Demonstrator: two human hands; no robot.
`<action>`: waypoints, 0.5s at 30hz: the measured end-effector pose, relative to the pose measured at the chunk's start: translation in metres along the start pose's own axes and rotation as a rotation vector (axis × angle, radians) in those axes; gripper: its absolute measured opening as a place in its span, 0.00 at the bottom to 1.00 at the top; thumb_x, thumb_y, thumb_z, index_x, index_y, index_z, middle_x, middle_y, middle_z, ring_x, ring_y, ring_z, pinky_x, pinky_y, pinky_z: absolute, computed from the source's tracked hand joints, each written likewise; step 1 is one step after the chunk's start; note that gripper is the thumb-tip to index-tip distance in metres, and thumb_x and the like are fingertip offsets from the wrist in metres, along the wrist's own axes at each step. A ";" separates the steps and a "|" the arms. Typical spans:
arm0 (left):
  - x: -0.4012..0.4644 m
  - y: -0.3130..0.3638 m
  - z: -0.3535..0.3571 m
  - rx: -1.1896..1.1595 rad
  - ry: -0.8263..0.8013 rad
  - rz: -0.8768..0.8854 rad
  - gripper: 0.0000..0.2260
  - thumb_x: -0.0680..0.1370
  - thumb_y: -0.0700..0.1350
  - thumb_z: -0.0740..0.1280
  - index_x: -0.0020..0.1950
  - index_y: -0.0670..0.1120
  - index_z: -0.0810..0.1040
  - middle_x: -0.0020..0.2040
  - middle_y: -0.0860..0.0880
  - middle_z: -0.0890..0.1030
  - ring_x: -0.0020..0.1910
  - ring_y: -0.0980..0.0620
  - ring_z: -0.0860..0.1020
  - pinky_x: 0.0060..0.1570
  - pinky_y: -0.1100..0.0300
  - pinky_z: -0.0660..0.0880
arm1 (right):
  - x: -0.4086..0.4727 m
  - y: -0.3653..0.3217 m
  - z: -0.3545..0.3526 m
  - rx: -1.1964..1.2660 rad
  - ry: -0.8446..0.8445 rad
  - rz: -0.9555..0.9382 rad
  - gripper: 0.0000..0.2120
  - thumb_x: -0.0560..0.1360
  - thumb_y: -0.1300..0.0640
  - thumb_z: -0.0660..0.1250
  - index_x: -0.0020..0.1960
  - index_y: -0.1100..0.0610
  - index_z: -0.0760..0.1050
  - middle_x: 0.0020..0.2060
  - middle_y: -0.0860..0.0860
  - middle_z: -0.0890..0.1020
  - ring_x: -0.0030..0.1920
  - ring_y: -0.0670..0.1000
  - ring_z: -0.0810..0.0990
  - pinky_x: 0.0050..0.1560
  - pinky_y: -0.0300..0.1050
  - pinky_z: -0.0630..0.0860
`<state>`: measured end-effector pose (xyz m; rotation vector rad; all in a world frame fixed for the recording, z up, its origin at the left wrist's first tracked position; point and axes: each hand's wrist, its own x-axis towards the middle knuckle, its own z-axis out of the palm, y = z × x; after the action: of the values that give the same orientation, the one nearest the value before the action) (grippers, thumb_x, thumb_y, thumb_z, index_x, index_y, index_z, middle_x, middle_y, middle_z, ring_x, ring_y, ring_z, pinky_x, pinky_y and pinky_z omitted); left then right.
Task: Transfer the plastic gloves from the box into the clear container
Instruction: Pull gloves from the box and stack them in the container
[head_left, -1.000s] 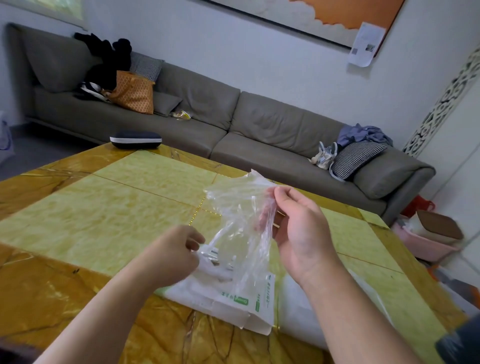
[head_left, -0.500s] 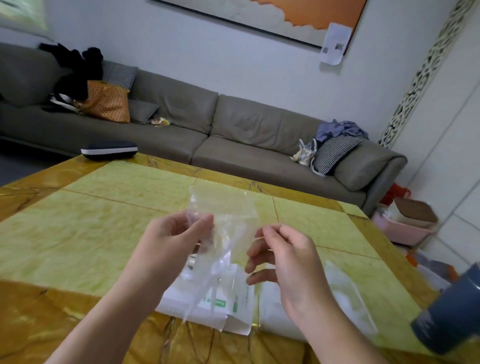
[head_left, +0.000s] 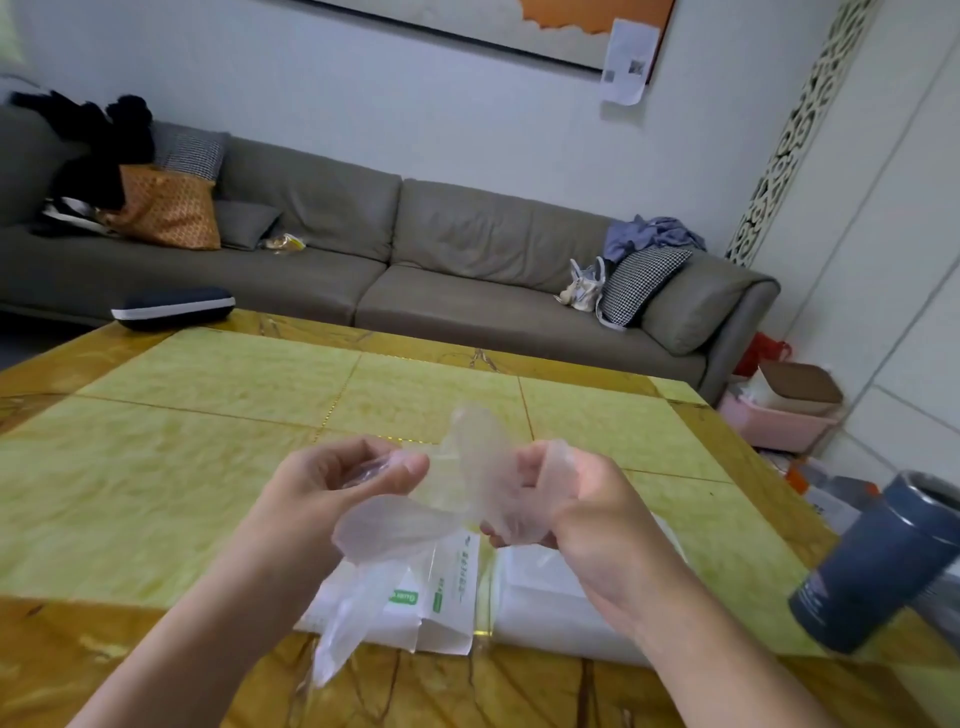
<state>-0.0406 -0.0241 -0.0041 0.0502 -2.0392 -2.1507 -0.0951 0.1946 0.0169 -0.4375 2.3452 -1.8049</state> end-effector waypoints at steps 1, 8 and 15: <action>0.000 -0.001 0.000 -0.001 -0.006 -0.018 0.20 0.70 0.59 0.79 0.47 0.43 0.84 0.39 0.41 0.78 0.36 0.46 0.73 0.39 0.51 0.66 | -0.001 0.003 -0.006 -0.040 -0.037 -0.014 0.18 0.78 0.74 0.67 0.53 0.53 0.85 0.49 0.53 0.88 0.49 0.53 0.88 0.51 0.51 0.83; -0.003 0.004 0.011 0.026 -0.105 0.016 0.08 0.74 0.46 0.75 0.45 0.41 0.84 0.35 0.47 0.77 0.34 0.52 0.75 0.37 0.63 0.73 | 0.000 -0.008 -0.025 -0.003 -0.237 0.106 0.20 0.74 0.49 0.79 0.62 0.57 0.81 0.53 0.54 0.88 0.53 0.59 0.87 0.60 0.60 0.80; -0.004 -0.001 0.012 0.316 -0.324 -0.177 0.20 0.68 0.56 0.82 0.54 0.48 0.85 0.45 0.48 0.86 0.44 0.49 0.84 0.48 0.54 0.79 | 0.002 0.003 -0.021 -0.068 -0.082 0.007 0.04 0.80 0.63 0.72 0.47 0.62 0.82 0.35 0.56 0.84 0.33 0.56 0.83 0.30 0.47 0.78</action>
<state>-0.0388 -0.0120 -0.0051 -0.0854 -2.6374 -2.0175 -0.1034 0.2136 0.0193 -0.5019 2.3544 -1.6753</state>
